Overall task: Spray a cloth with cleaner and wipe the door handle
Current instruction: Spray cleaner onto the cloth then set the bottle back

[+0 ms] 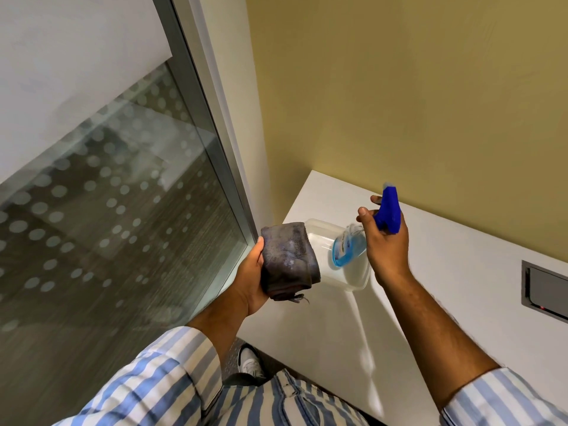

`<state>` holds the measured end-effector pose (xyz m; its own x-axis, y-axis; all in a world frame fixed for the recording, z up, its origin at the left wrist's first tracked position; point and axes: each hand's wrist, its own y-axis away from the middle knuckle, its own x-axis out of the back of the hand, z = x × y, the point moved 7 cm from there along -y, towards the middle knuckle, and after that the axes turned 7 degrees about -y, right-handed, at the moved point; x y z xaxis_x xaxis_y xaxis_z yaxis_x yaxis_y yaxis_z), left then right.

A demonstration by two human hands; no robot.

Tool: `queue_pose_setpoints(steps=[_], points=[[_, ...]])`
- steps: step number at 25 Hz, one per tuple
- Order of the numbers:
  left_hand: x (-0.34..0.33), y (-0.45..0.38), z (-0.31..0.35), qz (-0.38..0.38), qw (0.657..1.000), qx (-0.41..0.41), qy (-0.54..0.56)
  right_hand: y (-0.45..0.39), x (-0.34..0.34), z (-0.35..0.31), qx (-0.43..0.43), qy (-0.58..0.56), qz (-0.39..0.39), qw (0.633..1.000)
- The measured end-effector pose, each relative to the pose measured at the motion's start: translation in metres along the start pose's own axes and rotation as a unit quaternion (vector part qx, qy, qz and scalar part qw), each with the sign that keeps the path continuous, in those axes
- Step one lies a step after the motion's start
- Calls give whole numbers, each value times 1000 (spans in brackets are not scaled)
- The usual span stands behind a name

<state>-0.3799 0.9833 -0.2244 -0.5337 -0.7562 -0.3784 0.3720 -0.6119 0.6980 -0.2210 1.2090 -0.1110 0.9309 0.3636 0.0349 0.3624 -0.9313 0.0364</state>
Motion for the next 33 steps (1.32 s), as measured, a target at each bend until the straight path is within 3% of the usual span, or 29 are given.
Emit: queue_pose_setpoints(steps=[12, 20, 26, 29, 31, 33], points=[[4, 6, 3, 18, 1000, -9, 4, 8, 17, 69, -54, 58, 20, 997], [-3, 19, 13, 26, 1000, -4, 2, 19, 38, 75, -101, 69, -8, 992], [-4, 41, 14, 23, 999, -29, 33, 101, 70, 70, -71, -40, 148, 986], [1, 57, 15, 20, 996, -55, 66, 138, 39, 70, -71, -57, 50, 995], [4, 73, 15, 18, 995, -67, 70, 149, -1, 71, -153, -97, -65, 981], [11, 91, 18, 18, 993, -79, 90, 164, -51, 61, -241, -107, -210, 941]])
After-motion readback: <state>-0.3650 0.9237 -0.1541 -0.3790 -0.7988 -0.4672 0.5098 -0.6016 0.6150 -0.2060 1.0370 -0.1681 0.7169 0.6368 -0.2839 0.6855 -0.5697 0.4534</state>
